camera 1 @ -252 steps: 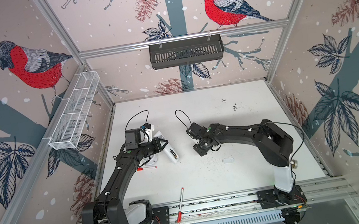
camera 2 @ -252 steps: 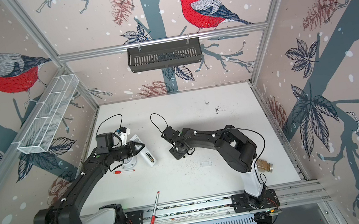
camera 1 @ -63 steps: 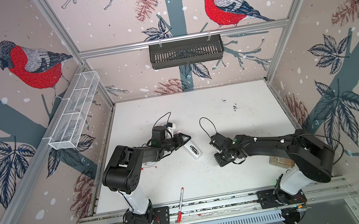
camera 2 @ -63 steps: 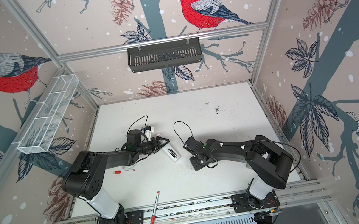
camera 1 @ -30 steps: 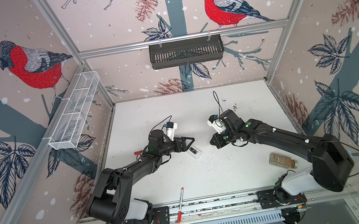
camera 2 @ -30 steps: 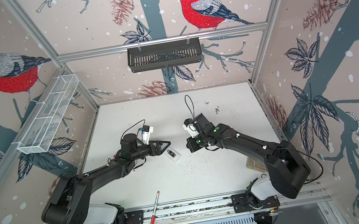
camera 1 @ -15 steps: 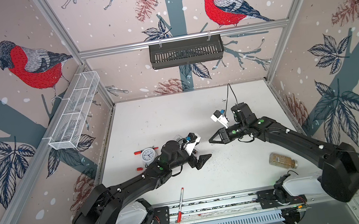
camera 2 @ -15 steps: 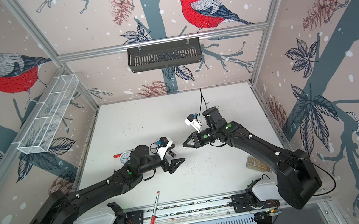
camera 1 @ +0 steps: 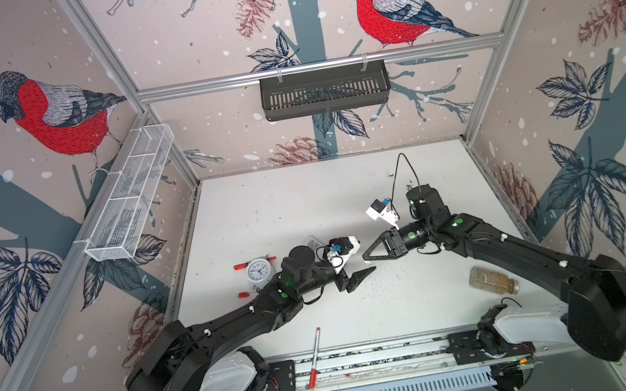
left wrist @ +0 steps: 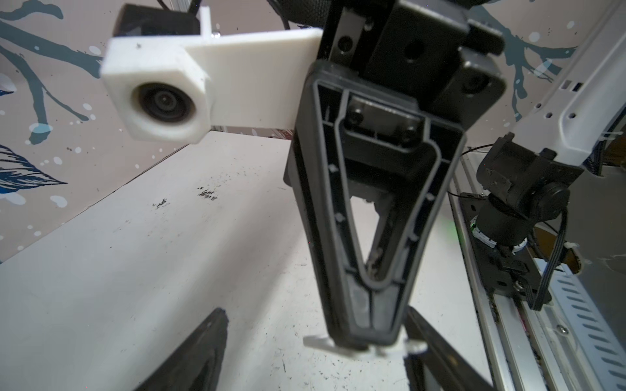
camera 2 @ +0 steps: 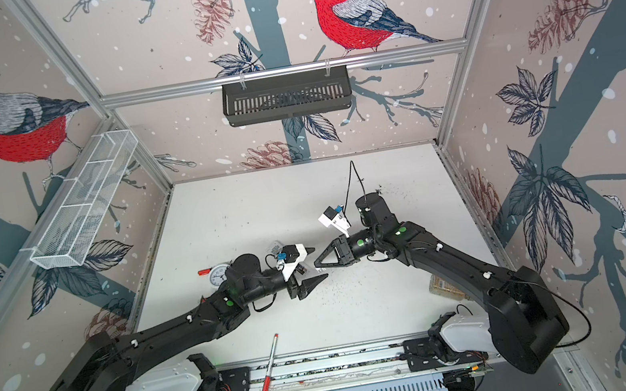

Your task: Load the batteries into the remote control

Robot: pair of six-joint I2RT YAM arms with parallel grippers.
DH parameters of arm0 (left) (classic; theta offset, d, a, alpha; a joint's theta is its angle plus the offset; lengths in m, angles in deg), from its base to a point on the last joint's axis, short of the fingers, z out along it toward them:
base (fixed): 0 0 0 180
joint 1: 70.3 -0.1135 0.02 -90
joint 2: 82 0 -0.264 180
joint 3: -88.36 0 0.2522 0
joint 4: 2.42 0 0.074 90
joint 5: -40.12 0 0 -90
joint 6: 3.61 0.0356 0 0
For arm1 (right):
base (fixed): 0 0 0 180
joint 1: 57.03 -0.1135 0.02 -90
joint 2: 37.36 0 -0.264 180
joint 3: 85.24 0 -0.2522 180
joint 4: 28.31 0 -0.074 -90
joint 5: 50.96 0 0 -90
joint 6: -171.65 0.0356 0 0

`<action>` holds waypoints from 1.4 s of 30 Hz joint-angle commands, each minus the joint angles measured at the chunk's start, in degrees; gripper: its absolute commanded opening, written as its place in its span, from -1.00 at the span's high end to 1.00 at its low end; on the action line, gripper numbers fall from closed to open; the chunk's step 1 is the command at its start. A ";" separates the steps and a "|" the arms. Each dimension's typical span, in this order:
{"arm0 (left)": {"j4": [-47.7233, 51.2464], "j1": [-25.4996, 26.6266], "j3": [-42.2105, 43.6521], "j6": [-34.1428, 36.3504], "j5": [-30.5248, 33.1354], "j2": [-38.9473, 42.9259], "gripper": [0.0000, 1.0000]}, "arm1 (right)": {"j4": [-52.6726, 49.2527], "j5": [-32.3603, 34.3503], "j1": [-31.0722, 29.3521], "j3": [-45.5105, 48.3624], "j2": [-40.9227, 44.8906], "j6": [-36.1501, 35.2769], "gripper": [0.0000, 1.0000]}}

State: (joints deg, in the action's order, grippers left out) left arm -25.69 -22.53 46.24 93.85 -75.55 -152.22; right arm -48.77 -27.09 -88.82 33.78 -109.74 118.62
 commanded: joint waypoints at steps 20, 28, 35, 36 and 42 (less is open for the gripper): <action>-1.72 0.17 -1.57 -1.00 -4.21 -0.38 0.30 | 3.35 -2.13 0.42 -0.90 0.05 0.43 0.75; -2.18 0.29 -1.44 -2.23 -4.11 -1.03 0.46 | 5.00 -1.60 0.84 0.42 0.31 0.70 0.65; -4.25 0.13 -0.99 -7.39 -1.12 -6.28 0.51 | -0.18 3.02 12.89 0.01 5.16 -5.19 0.35; -3.95 0.05 -1.56 -8.12 -1.50 -7.46 0.51 | -1.54 5.31 14.78 -0.07 5.84 -6.44 0.29; 6.75 -0.77 -11.09 -14.55 0.80 -16.22 0.51 | -12.16 31.38 17.46 -0.65 7.79 -14.38 0.19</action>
State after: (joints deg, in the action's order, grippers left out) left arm -23.44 -22.86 38.72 83.47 -76.42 -165.99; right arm -55.17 -10.06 -71.62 32.95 -102.51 109.24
